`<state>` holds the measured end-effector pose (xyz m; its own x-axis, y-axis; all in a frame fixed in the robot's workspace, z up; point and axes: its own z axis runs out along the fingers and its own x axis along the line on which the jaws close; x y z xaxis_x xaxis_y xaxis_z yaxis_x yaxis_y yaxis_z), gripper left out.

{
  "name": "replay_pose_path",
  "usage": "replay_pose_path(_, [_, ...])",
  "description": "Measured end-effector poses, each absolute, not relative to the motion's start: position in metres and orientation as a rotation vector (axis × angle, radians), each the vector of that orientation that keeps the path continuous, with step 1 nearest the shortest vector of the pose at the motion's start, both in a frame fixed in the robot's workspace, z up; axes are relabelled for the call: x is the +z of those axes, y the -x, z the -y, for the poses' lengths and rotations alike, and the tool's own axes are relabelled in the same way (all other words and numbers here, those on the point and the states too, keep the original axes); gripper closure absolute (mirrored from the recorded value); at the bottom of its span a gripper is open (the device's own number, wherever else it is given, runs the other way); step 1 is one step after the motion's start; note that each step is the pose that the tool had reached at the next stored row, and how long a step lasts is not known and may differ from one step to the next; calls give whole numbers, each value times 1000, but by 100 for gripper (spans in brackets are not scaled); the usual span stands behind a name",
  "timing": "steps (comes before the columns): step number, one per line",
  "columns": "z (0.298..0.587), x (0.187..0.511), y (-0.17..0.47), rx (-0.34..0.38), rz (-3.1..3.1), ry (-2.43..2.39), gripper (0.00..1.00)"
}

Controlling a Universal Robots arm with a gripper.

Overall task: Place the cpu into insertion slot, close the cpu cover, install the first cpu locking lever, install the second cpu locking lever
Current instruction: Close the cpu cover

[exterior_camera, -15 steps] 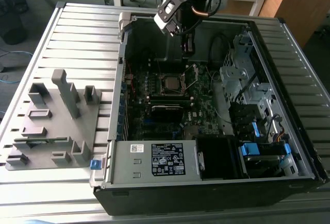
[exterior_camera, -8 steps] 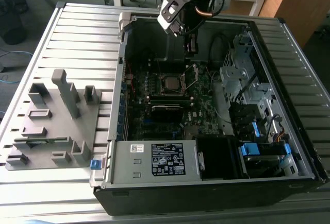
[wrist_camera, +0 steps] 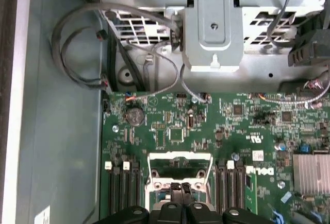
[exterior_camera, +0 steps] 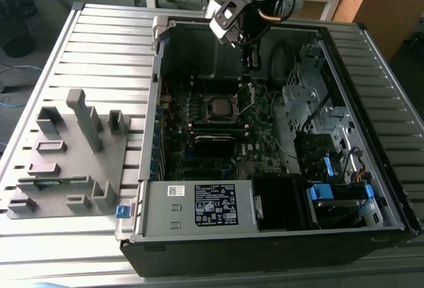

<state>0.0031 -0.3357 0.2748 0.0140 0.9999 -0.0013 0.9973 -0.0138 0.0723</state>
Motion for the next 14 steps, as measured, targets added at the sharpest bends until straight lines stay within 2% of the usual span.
replay_pose_path(14, [336, 274, -37, 77, -2168, -2199, 89])
